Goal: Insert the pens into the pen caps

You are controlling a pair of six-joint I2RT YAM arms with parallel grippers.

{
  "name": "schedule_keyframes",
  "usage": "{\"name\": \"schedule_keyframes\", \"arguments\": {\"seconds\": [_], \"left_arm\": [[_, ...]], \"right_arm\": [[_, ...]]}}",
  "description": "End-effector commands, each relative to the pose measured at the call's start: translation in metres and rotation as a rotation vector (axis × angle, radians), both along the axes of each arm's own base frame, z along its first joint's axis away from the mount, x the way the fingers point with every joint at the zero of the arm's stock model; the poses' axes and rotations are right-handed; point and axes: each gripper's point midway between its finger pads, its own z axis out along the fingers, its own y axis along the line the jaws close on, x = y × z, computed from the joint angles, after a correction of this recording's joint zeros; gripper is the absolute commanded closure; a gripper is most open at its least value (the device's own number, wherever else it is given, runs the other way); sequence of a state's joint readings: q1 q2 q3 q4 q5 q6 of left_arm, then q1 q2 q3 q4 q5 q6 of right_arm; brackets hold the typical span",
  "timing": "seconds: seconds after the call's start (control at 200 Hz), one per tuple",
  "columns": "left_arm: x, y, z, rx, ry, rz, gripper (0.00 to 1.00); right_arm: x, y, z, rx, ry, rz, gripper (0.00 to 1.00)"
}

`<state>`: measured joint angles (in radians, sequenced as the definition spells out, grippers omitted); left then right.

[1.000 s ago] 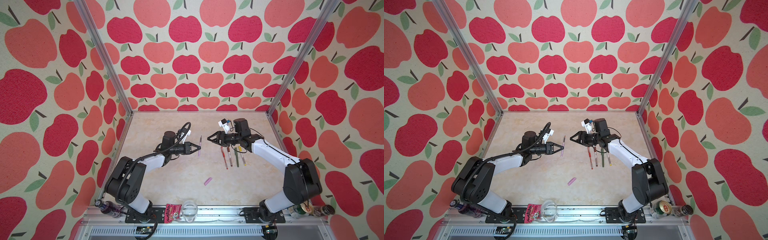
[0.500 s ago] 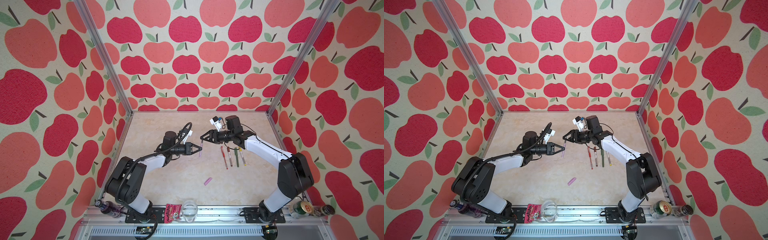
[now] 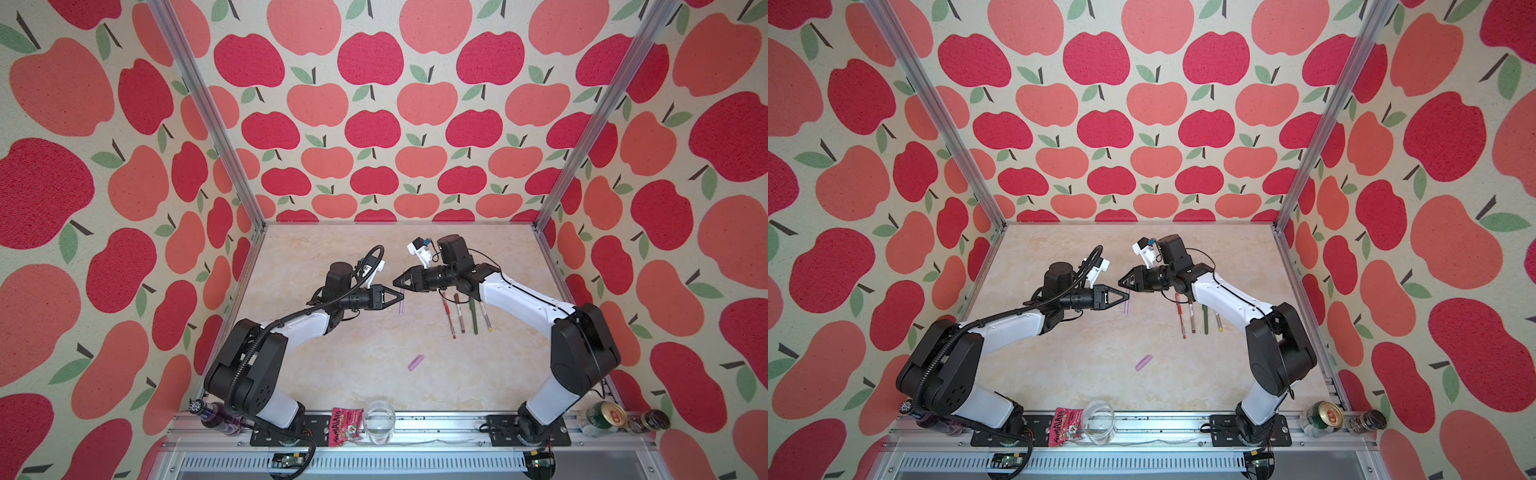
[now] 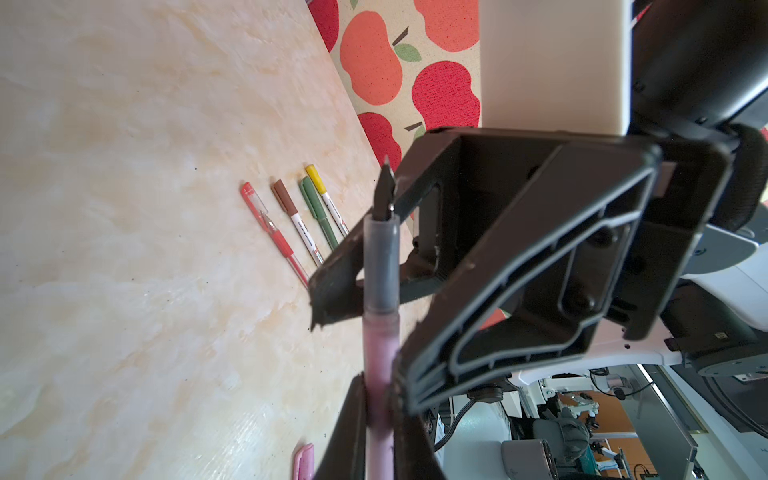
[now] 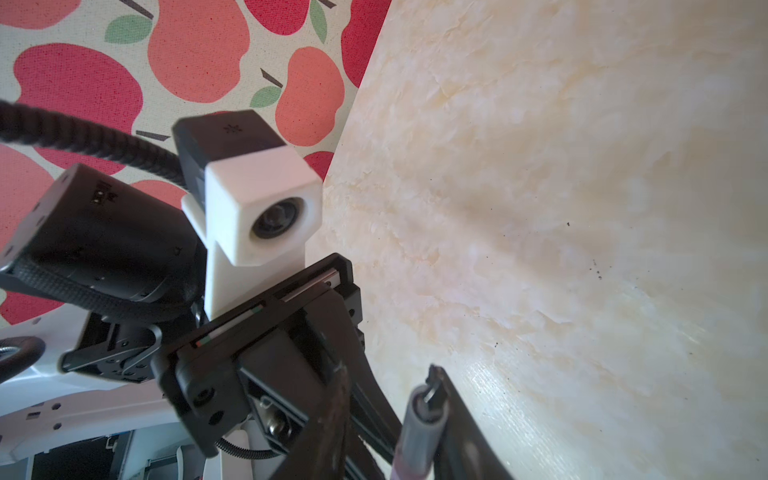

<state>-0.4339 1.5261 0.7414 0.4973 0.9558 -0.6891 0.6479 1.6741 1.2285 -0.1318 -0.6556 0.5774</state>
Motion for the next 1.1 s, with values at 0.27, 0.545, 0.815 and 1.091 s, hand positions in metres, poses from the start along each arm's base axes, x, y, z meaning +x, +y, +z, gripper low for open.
{"name": "schedule_keyframes", "arguments": {"seconds": [0.27, 0.545, 0.815, 1.091], "left_arm": [[0.0, 0.002, 0.02, -0.007, -0.068, 0.011, 0.93], [-0.018, -0.003, 0.014, 0.057, -0.088, -0.02, 0.62], [-0.017, -0.007, 0.01, 0.059, -0.078, -0.029, 0.62], [-0.013, -0.008, 0.008, 0.067, -0.071, -0.02, 0.93]], "right_arm": [[-0.001, -0.003, 0.01, -0.039, -0.057, -0.012, 0.9], [-0.003, -0.004, 0.023, -0.024, -0.099, -0.025, 0.92], [-0.008, 0.0, 0.027, -0.01, -0.103, -0.014, 0.92], [-0.011, 0.001, 0.022, -0.013, -0.082, -0.005, 0.92]]}}
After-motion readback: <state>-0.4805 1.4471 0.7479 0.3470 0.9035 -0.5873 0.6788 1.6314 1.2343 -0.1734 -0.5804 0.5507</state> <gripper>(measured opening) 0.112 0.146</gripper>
